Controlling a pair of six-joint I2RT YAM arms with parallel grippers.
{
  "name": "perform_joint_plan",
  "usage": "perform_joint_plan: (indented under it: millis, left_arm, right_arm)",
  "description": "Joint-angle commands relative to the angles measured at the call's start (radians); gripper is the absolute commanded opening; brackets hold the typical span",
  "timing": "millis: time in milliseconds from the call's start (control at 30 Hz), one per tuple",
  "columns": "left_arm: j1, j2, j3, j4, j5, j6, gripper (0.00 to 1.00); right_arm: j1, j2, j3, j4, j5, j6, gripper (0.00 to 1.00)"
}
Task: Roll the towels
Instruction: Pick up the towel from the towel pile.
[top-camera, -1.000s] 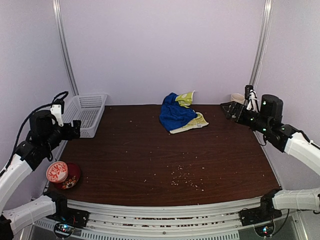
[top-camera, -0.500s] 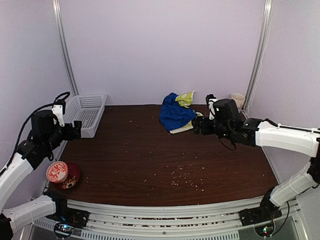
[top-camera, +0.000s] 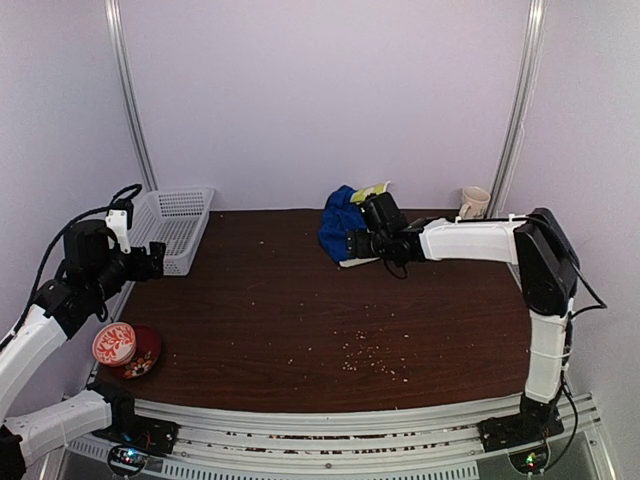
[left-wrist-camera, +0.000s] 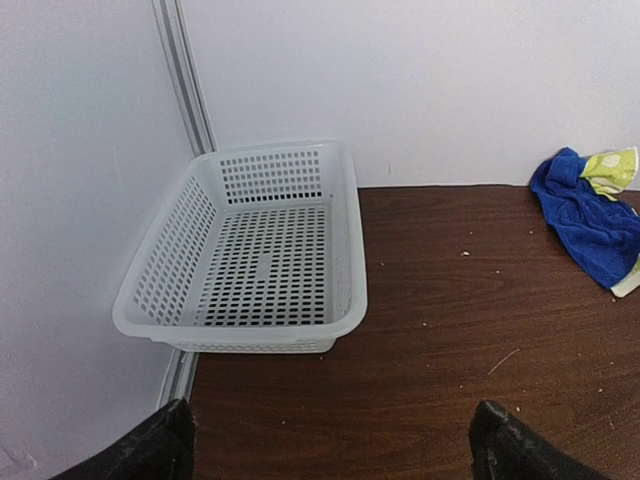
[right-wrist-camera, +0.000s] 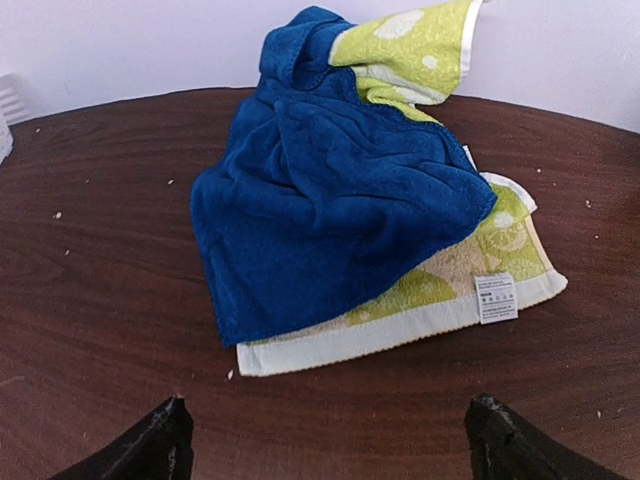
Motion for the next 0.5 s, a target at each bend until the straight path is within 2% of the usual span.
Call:
perform_joint_plan:
  millis: [0,200,467]
  left_arm:
    - [-0.003,-0.001,0.003,0.026,0.013,0.009,0.98]
    - [-0.003,-0.001,0.003,0.025,0.012,0.014,0.98]
    - [-0.003,0.005,0.005,0.025,0.013,0.016,0.98]
  right_arm:
    - [-0.099,0.106,0.132,-0.019,-0.127,0.106,0.93]
    - [-0.213,0.276,0.292,-0.019,-0.235,0.202,0.83]
    - [-0.267,0.428,0.430,-0.044,-0.279,0.238,0.78]
